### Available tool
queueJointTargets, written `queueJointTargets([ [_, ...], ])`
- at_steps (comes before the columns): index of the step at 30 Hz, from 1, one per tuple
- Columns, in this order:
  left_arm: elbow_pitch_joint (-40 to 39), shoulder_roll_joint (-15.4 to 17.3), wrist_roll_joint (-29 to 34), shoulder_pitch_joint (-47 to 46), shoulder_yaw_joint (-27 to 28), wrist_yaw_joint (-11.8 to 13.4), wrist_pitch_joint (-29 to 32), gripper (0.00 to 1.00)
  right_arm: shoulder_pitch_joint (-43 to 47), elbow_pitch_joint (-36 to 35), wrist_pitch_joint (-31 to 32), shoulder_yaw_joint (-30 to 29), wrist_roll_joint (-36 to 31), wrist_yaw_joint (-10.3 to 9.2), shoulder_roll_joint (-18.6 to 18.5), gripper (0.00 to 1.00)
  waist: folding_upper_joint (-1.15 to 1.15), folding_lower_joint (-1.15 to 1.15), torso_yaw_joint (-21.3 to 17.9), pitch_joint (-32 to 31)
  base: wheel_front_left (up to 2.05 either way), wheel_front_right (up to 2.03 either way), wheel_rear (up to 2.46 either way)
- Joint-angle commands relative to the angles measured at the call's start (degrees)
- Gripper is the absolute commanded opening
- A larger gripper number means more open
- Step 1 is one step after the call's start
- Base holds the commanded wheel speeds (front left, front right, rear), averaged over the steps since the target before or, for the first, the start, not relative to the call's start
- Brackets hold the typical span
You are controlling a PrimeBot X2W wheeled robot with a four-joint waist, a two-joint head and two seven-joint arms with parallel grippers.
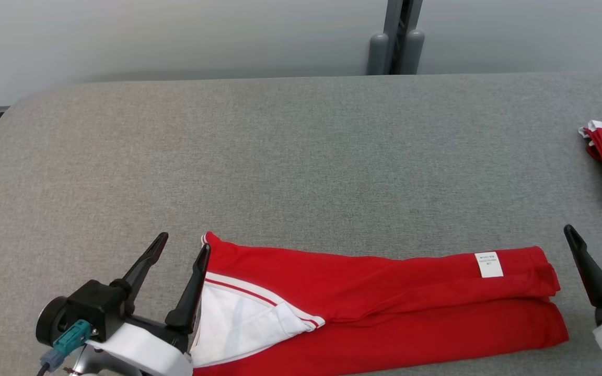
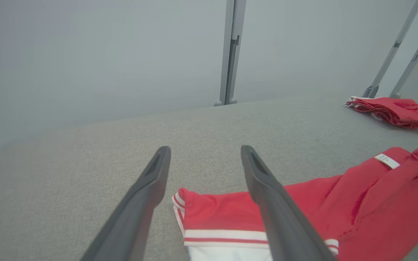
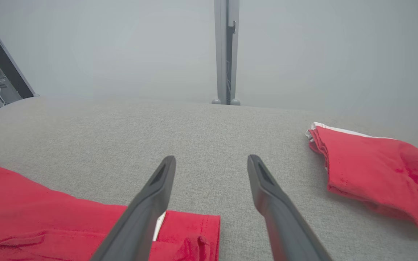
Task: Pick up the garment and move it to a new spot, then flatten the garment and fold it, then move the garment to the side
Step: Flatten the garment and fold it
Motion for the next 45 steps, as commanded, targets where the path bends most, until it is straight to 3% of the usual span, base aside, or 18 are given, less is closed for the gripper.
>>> queueJointTargets([
  [1, 0.43, -0.25, -0.06, -0.59, 0.26, 0.27, -0.73, 1.00, -0.28, -0.22, -0.57, -0.67, -0.72, -0.05, 0.48, 1.00, 0.00, 0.00, -0.27, -0.29, 0.00, 0.00, 0.00],
  [6, 4.02, -4.73, 0.74, -1.60, 1.22, 1.79, -6.57, 1.00, -0.09, 0.03, -2.38, -4.32, -4.77, -0.04, 7.88, 1.00, 0.00, 0.00, -1.32, -0.84, 0.00, 0.00, 0.00],
  [16, 10.39, -11.24, 1.43, -1.72, 2.30, 0.41, -9.74, 1.00, 0.71, 6.45, -2.50, -6.55, -6.88, -0.04, 17.37, 1.00, 0.00, 0.00, -1.63, -0.34, 0.00, 0.00, 0.00],
  [23, 12.28, -12.79, 3.80, -2.45, 2.01, -2.29, -9.97, 1.00, -1.71, 17.53, -4.09, -7.75, -3.82, -0.04, 20.03, 1.00, 0.00, 0.00, -0.27, 0.40, 0.00, 0.00, 0.00],
  [37, 12.38, -12.64, 5.10, -1.84, 3.46, -3.21, -9.97, 1.00, -4.95, 28.94, -5.31, -2.43, 4.32, -0.04, 20.76, 1.00, 0.00, 0.00, 0.58, 0.84, 0.00, 0.00, 0.00],
  [38, 12.35, -12.61, 5.14, -1.83, 3.55, -3.20, -9.97, 1.00, -5.09, 29.24, -5.18, -1.66, 5.03, -0.04, 20.86, 0.89, 0.00, 0.00, 0.55, 0.84, 0.00, 0.00, 0.00],
  [39, 12.32, -12.57, 5.16, -1.81, 3.64, -3.19, -9.97, 1.00, -5.23, 29.48, -5.33, -1.05, 5.38, -0.04, 20.72, 0.28, 0.00, 0.00, 0.50, 0.85, 0.00, 0.00, 0.00],
  [40, 12.27, -12.55, 5.17, -1.79, 3.72, -3.16, -9.97, 1.00, -5.38, 29.61, -5.56, -0.35, 5.74, -0.04, 20.52, 0.00, 0.00, 0.00, 0.46, 0.87, 0.00, 0.00, 0.00],
  [45, 12.14, -12.66, 5.38, -1.73, 3.82, -3.11, -9.97, 1.00, -6.58, 30.13, -6.71, 0.88, 7.39, -0.06, 18.67, 0.00, 0.00, 0.00, 0.27, 1.00, 0.00, 0.00, 0.00],
])
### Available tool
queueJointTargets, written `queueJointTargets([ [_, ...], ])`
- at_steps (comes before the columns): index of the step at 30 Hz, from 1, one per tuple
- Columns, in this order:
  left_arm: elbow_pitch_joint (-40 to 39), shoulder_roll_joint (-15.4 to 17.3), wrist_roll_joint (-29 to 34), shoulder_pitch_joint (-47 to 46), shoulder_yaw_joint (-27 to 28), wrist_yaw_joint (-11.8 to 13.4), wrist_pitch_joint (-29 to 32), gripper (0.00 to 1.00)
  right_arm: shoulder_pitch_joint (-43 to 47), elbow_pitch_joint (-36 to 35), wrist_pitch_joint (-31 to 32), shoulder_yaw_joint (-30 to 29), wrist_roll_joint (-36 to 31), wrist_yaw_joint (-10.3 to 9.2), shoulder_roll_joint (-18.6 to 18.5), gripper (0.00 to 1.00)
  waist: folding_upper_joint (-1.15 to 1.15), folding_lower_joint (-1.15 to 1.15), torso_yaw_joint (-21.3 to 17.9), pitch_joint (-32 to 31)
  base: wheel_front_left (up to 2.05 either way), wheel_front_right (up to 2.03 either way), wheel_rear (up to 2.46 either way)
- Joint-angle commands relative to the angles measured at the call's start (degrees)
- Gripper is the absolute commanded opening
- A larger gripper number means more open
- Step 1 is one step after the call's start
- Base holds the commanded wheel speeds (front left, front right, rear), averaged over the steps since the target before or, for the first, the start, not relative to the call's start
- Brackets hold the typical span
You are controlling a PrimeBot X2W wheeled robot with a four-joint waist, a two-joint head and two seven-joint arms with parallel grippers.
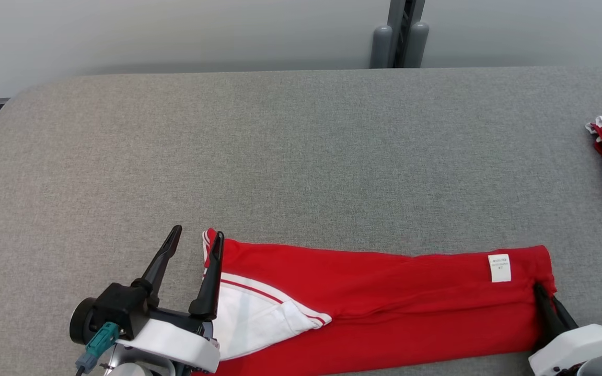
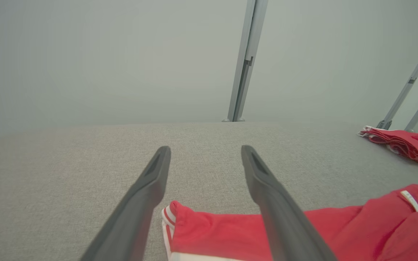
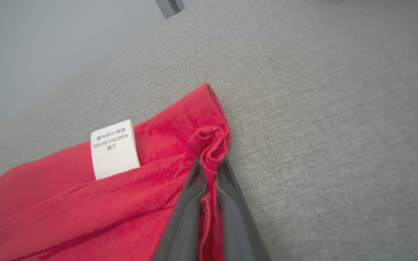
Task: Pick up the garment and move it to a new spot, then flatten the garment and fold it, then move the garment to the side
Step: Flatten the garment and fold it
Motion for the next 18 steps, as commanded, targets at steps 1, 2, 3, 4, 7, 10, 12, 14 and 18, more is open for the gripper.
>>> queueJointTargets([
  [1, -0.07, 0.17, 0.41, -0.08, 0.26, -0.19, -0.25, 1.00, -0.67, 0.79, -0.31, -0.21, 0.34, -0.08, -1.33, 0.00, 0.00, 0.00, -0.03, 0.04, 0.00, 0.00, 0.00],
  [2, -0.01, 0.12, 0.40, -0.09, 0.16, -0.26, -0.25, 1.00, -0.91, 1.05, -0.56, -0.58, 0.65, -0.12, -1.85, 0.00, 0.00, 0.00, -0.05, 0.05, 0.00, 0.00, 0.00],
  [3, 0.04, 0.09, 0.36, -0.09, 0.09, -0.36, -0.25, 1.00, -1.15, 1.33, -0.74, -1.05, 0.86, -0.12, -2.41, 0.00, 0.00, 0.00, -0.06, 0.05, 0.00, 0.00, 0.00],
  [4, 0.11, 0.08, 0.31, -0.11, 0.04, -0.41, -0.25, 1.00, -1.51, 1.68, -0.84, -1.41, 0.89, -0.12, -2.95, 0.00, 0.00, 0.00, -0.08, 0.06, 0.00, 0.00, 0.00],
  [7, 0.24, 0.03, 0.22, -0.17, -0.01, -0.27, -0.25, 1.00, -2.41, 2.77, -0.93, -2.13, 0.45, -0.11, -4.93, 0.00, 0.00, 0.00, -0.11, 0.03, 0.00, 0.00, 0.00],
  [10, 0.30, 0.02, 0.13, -0.31, 0.12, -0.21, -0.25, 1.00, -3.26, 4.66, -1.07, -3.36, -0.35, -0.11, -7.31, 0.00, 0.00, 0.00, -0.15, -0.05, 0.00, 0.00, 0.00],
  [12, 0.34, 0.05, 0.06, -0.36, 0.27, -0.19, -0.25, 1.00, -3.88, 5.53, -1.13, -3.94, -0.59, -0.11, -8.44, 0.00, 0.00, 0.00, -0.20, -0.15, 0.00, 0.00, 0.00],
  [14, 0.25, 0.08, 0.00, -0.35, 0.52, -0.11, -0.25, 1.00, -4.44, 5.36, -1.17, -3.89, -0.29, -0.10, -9.07, 0.00, 0.00, 0.00, -0.40, -0.15, 0.00, 0.00, 0.00],
  [18, 0.43, -0.10, 0.06, -0.45, 0.59, -0.16, -0.25, 1.00, -4.77, 3.32, -0.97, -1.57, -0.59, -0.10, -10.11, 0.00, 0.00, 0.00, -1.01, -0.46, 0.00, 0.00, 0.00],
])
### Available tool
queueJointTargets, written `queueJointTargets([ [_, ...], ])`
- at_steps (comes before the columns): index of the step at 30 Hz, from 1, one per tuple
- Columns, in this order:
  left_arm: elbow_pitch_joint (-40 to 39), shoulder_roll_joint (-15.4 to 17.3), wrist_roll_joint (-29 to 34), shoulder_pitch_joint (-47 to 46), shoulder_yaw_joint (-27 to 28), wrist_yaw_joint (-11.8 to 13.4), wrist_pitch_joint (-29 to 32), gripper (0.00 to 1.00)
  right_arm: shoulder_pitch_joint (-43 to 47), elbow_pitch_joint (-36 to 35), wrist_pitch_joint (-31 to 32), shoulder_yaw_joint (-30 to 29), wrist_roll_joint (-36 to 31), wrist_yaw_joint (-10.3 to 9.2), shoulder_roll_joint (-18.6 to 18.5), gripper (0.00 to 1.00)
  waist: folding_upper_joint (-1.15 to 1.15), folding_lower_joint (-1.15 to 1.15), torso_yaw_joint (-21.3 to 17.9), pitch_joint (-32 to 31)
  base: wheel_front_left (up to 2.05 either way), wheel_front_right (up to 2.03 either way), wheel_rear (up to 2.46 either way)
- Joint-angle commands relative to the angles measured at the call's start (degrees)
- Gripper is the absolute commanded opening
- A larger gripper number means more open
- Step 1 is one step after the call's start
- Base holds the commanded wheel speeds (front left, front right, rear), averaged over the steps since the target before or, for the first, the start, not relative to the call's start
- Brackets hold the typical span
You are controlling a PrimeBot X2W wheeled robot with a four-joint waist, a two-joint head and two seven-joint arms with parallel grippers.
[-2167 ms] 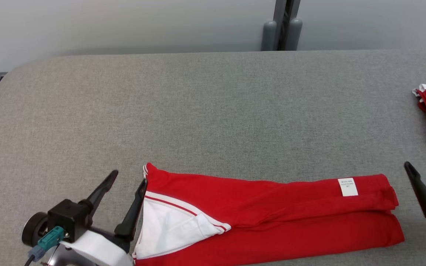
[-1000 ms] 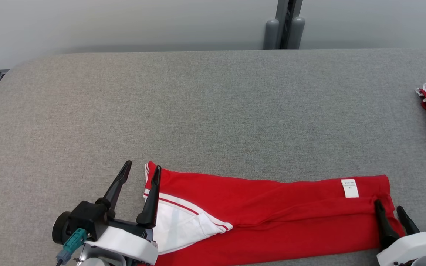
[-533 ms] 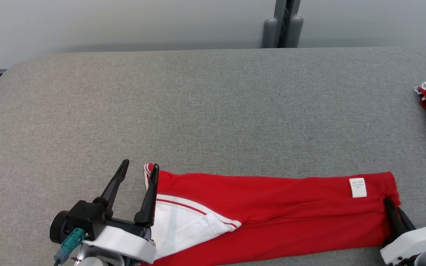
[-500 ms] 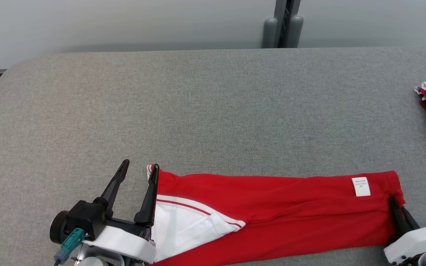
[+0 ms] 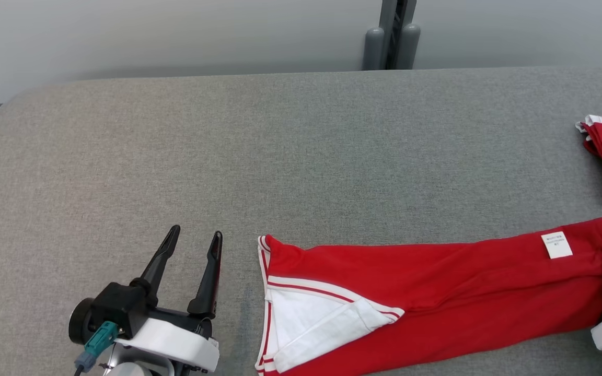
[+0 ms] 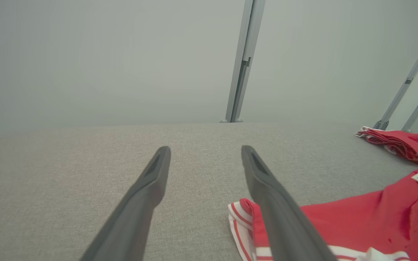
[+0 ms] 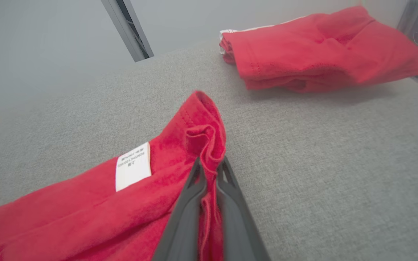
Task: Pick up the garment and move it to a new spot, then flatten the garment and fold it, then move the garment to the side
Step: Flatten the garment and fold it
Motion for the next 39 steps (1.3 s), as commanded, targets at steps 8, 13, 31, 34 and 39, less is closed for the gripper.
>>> queueJointTargets([
  [8, 0.48, -0.86, -1.52, 0.86, 1.12, -0.48, -0.25, 1.00, 1.69, -11.23, 4.12, 5.22, 2.04, -0.09, 0.71, 0.00, 0.00, 0.00, -2.01, -2.85, 0.00, 0.00, 0.00],
  [13, 0.20, -1.17, -2.50, 1.38, 1.52, -0.73, -0.25, 1.00, 4.13, -22.89, 11.44, 7.65, 4.48, -0.09, 3.69, 0.00, 0.00, 0.00, -2.97, -3.76, 0.00, 0.00, 0.00],
  [31, -0.30, -1.65, -4.00, -0.81, 2.93, -1.12, -0.18, 1.00, 10.85, -41.06, 27.74, 12.20, 11.36, -0.09, 21.05, 0.00, 0.00, 0.00, 0.78, -2.83, 0.00, 0.00, 0.00],
  [34, -0.42, -1.86, -4.10, -1.02, 3.36, -1.19, -0.20, 1.00, 10.44, -38.67, 25.50, 13.43, 14.27, -0.09, 21.13, 0.00, 0.00, 0.00, 2.17, -2.26, 0.00, 0.00, 0.00],
  [39, -0.07, -2.18, -3.93, -1.42, 3.63, -1.71, -0.22, 1.00, 7.83, -32.82, 20.77, 17.78, 18.96, -0.09, 21.12, 0.00, 0.00, 0.00, 4.26, -1.23, 0.00, 0.00, 0.00],
])
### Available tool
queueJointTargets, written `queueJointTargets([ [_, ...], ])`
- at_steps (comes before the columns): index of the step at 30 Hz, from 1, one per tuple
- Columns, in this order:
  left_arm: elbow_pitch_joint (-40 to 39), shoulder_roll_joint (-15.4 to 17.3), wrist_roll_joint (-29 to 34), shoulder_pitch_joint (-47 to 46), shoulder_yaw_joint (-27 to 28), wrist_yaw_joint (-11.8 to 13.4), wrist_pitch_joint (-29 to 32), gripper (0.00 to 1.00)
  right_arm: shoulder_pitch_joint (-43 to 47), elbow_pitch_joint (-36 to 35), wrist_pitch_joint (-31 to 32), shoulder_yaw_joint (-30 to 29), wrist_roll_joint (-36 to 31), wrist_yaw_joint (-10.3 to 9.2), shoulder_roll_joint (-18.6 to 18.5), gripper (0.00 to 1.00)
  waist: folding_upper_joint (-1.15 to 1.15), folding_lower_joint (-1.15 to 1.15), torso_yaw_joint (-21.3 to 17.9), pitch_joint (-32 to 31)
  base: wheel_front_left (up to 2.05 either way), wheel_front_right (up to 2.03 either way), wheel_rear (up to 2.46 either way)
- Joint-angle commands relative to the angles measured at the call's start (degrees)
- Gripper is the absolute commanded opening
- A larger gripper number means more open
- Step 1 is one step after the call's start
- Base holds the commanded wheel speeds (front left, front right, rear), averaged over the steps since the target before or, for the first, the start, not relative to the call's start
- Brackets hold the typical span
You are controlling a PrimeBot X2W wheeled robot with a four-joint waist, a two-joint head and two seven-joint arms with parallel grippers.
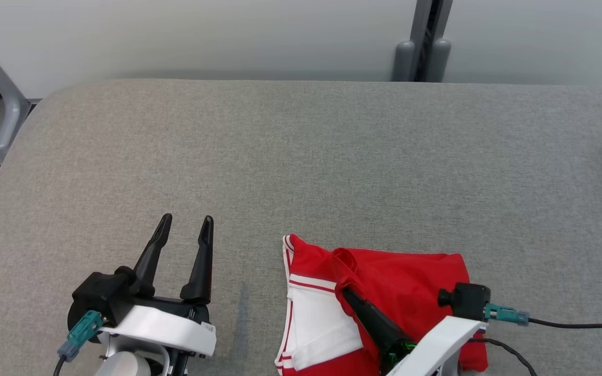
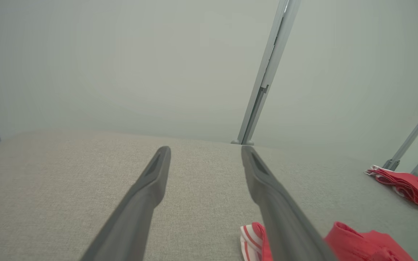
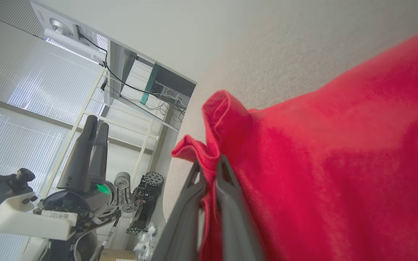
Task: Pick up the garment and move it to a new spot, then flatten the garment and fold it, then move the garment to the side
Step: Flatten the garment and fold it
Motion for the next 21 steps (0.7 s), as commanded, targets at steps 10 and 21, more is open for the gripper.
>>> queueJointTargets([
  [10, 1.25, -1.59, 0.93, -2.32, 0.66, -1.44, -0.24, 1.00, -8.93, 11.52, -9.97, 11.29, 13.69, -0.01, -0.24, 0.00, 0.00, 0.00, 4.65, 3.20, 0.00, 0.00, 0.00],
  [21, 2.24, -2.51, 1.62, -2.51, 1.82, -1.98, -0.25, 1.00, -14.63, 16.76, -13.64, 20.49, 19.90, -0.01, -0.22, 1.00, 0.00, 0.00, 4.99, 3.02, 0.00, 0.00, 0.00],
])
